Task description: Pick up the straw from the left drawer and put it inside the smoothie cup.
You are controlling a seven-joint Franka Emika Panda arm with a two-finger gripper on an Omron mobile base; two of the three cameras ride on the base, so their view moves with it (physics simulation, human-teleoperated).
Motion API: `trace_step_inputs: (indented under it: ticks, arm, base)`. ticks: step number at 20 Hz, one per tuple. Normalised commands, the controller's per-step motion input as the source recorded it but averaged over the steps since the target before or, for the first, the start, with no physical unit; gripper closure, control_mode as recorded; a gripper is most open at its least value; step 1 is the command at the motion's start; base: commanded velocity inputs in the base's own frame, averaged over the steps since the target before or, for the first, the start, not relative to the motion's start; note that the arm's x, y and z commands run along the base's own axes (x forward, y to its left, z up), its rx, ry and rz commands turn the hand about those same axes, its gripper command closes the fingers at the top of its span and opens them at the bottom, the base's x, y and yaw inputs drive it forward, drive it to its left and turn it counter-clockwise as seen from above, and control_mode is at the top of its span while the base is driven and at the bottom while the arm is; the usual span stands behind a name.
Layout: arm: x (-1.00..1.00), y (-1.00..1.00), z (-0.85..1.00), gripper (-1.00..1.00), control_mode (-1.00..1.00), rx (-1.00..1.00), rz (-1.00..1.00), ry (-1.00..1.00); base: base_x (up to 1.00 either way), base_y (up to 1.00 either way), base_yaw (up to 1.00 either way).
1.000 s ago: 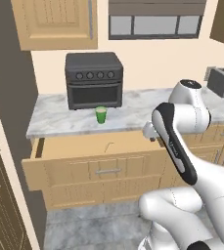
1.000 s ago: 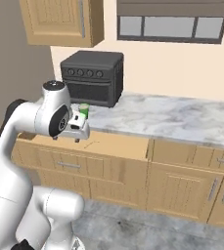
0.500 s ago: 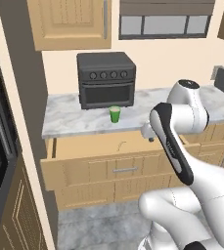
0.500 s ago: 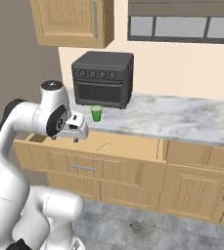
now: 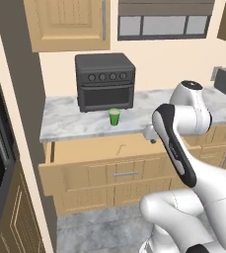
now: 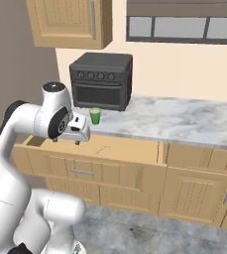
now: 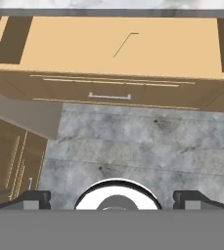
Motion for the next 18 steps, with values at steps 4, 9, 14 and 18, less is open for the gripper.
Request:
trace_step_inputs:
  ticks: [4, 9, 14, 18]
  arm:
    - [0.0, 0.0, 0.0, -1.0, 1.0, 0.0, 0.0, 0.0]
    - [0.22, 0.01, -0.06, -1.0, -1.0, 0.0, 0.0, 0.0]
    - [0.45, 0.0, -0.13, -1.0, -1.0, 0.0, 0.0, 0.0]
    - [0.44, 0.0, -0.23, -1.0, -1.0, 0.0, 0.0, 0.0]
  base:
    - [0.32, 0.17, -0.02]
    - [0.15, 0.04, 0.0]
    - [0.0, 0.0, 0.0]
    - [0.0, 0.0, 0.0]
